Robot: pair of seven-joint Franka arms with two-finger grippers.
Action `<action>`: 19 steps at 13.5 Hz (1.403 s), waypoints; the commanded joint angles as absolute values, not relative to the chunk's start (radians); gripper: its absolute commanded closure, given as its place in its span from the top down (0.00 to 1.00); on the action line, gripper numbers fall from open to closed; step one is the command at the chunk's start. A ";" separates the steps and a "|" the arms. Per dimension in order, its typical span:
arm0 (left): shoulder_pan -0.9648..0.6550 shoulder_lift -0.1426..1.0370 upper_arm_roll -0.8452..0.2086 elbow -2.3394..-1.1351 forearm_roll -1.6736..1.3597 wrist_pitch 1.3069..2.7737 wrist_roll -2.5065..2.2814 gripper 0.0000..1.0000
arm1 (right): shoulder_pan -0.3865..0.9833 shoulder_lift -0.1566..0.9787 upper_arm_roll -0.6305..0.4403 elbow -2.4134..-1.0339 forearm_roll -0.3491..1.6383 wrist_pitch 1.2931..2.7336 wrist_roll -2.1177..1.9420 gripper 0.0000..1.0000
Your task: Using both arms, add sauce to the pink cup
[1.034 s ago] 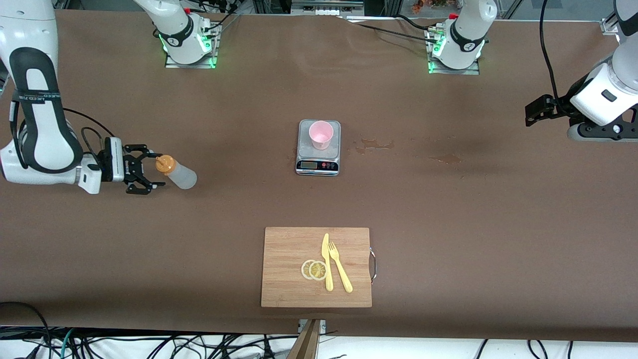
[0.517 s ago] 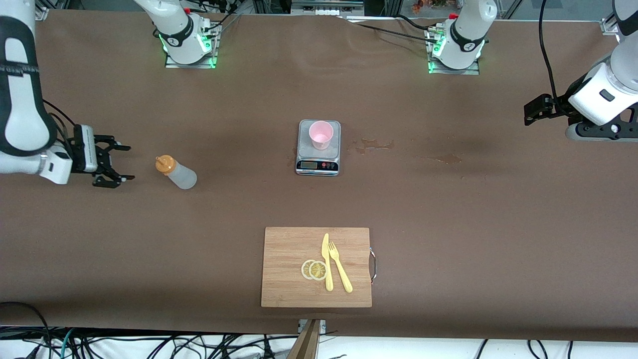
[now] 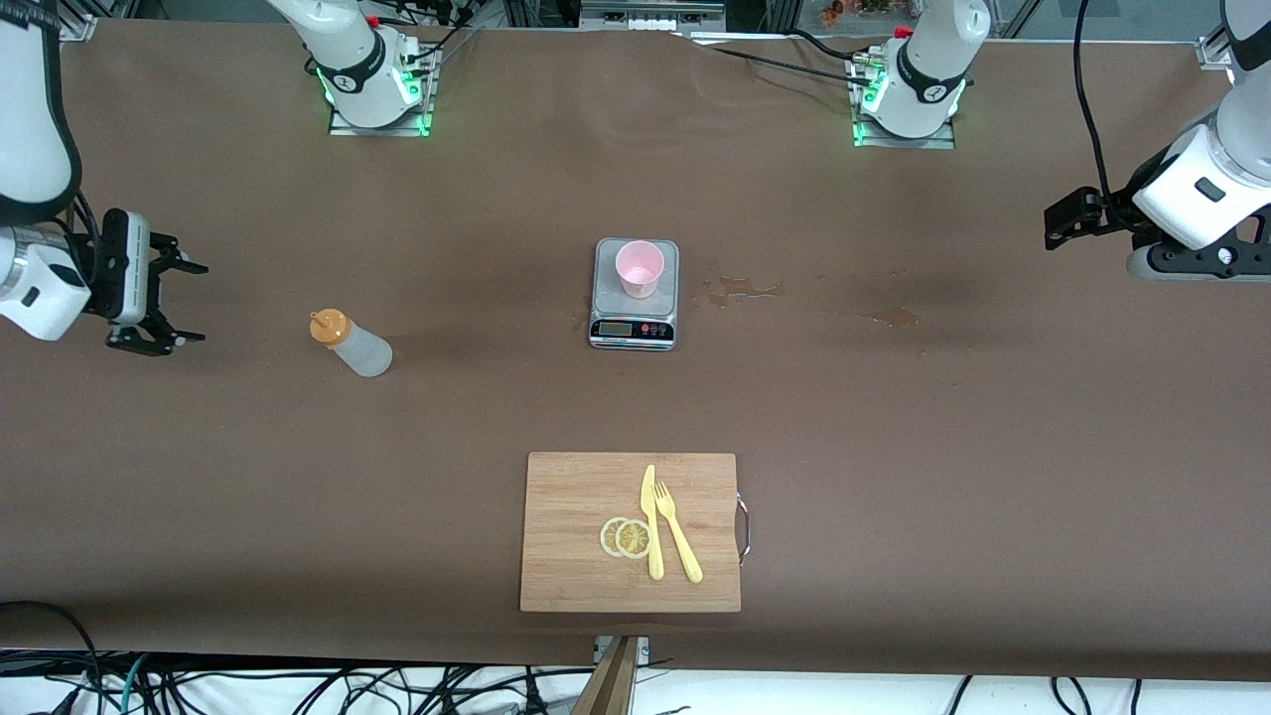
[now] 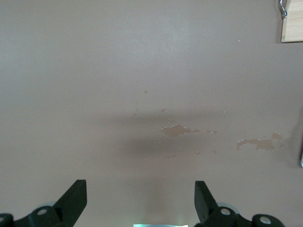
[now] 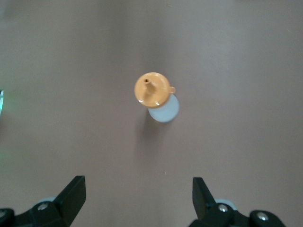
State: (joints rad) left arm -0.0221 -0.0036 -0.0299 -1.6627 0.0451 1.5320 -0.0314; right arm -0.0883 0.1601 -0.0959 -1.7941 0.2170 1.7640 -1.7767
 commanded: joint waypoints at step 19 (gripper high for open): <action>-0.025 0.002 -0.037 -1.634 0.048 1.511 -0.020 1.00 | -0.069 -0.103 0.086 -1.784 -0.024 1.712 -0.190 0.99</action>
State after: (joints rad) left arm -0.0245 -0.0036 -0.0333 -1.6592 0.0451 1.5303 -0.0313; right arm -0.0711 -0.0762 0.0804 -1.7809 -0.0002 1.7431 -0.2407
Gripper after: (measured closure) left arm 0.000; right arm 0.000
